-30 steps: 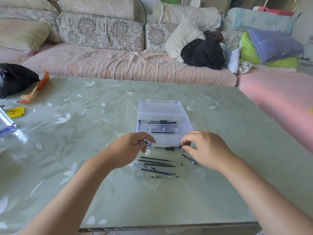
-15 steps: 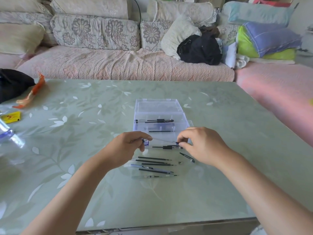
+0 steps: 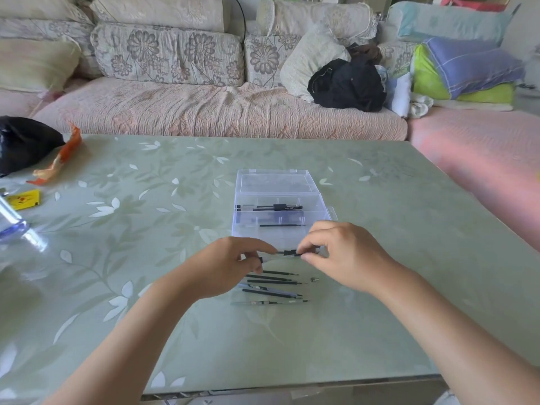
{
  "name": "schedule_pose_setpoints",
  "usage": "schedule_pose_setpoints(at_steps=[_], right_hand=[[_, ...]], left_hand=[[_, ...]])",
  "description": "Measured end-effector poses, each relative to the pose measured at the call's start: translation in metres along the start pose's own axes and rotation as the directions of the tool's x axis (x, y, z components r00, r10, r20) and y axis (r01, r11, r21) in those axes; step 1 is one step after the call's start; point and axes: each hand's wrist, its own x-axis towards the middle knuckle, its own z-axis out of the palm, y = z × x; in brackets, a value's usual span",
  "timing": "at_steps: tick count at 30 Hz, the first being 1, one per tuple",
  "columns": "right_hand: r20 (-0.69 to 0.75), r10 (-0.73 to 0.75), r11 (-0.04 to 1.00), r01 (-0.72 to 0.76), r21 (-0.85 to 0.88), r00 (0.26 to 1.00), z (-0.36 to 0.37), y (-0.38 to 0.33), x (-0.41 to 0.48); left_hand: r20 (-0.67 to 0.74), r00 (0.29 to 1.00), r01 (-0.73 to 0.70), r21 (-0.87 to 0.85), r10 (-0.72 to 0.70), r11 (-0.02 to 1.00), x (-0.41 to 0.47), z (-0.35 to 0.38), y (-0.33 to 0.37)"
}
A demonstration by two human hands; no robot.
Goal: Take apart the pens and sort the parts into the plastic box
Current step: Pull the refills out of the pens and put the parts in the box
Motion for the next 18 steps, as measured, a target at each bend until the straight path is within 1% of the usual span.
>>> schedule_pose_setpoints(at_steps=[4,7,9,11,14,16,18], right_hand=[[-0.008,-0.001,0.987,0.002,0.158,1.0,0.008,-0.014,0.0],[-0.013,0.028,0.97,-0.024,0.241,1.0,0.004,-0.013,0.001],[-0.006,0.076,0.963,-0.071,0.259,0.997,-0.004,-0.005,0.001],[0.036,0.119,0.975,-0.123,0.184,0.992,-0.01,0.007,0.001],[0.175,0.162,0.987,-0.16,-0.025,0.971,-0.012,0.019,-0.001],[0.267,0.167,0.985,-0.151,-0.078,0.949,-0.01,0.02,-0.002],[0.318,0.152,0.988,-0.133,-0.082,0.936,-0.007,0.017,-0.002]], left_hand=[[0.045,0.998,-0.048,-0.01,0.048,0.999,-0.001,0.013,0.009],[0.013,0.999,-0.041,-0.062,0.042,0.997,0.001,0.015,0.006],[-0.022,0.999,-0.032,-0.11,0.029,0.993,0.003,0.014,0.003],[-0.044,0.999,-0.034,-0.137,0.028,0.99,0.004,0.015,0.002],[-0.051,0.998,-0.038,-0.206,0.028,0.978,0.006,0.016,0.005],[-0.047,0.999,-0.03,-0.263,0.019,0.964,0.007,0.017,0.006],[-0.037,0.999,-0.026,-0.322,0.015,0.946,0.007,0.017,0.008]])
